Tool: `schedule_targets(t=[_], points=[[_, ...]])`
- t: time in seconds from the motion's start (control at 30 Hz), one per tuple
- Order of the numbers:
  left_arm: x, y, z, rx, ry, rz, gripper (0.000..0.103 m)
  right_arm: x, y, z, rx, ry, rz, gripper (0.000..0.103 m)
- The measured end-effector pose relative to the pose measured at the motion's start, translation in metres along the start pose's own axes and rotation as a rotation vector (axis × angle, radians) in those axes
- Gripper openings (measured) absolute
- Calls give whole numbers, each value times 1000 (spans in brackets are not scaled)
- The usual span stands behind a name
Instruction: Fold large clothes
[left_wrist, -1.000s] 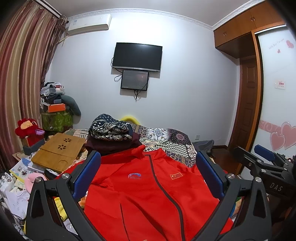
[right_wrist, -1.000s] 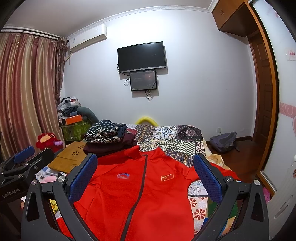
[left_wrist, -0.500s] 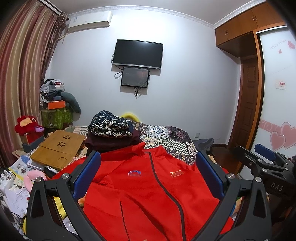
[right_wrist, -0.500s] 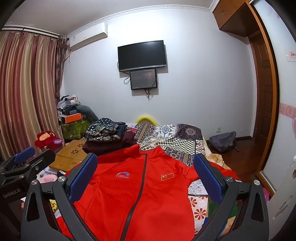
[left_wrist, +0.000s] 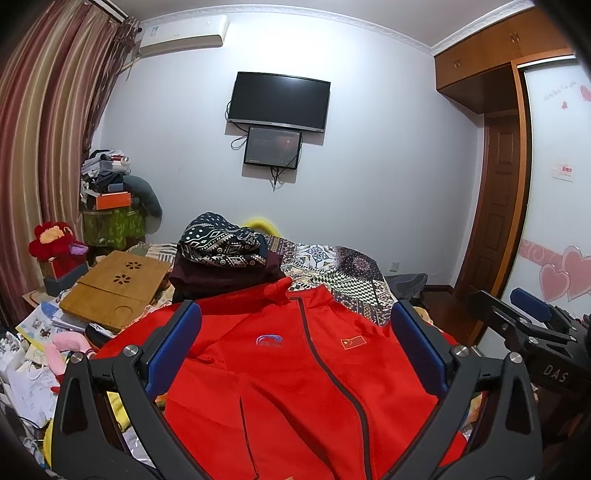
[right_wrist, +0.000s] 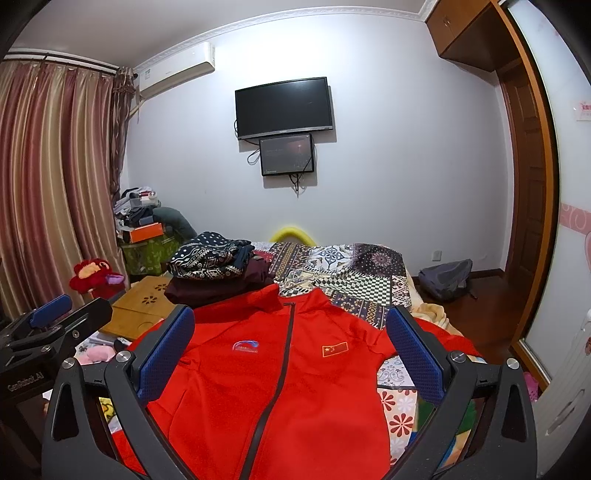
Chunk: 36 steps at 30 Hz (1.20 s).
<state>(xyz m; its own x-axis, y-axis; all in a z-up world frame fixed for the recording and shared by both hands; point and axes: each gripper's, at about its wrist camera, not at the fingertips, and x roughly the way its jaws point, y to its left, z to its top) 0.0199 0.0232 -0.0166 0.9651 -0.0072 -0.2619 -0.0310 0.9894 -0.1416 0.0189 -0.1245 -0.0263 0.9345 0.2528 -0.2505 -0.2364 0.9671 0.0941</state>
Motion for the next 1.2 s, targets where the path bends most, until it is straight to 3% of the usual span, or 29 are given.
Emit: schedule_targets(t=[0.77,1.0,1.2], points=[[14,4,-1,-13,29,13,103,14,-1,-3,5,37,3,103],[24,11,-3,-33,43,17,103,33,-1,-2,-3,66,5,103],[40,28,2,-41,42,66,103,57,-3,2,-15,89,3,103]])
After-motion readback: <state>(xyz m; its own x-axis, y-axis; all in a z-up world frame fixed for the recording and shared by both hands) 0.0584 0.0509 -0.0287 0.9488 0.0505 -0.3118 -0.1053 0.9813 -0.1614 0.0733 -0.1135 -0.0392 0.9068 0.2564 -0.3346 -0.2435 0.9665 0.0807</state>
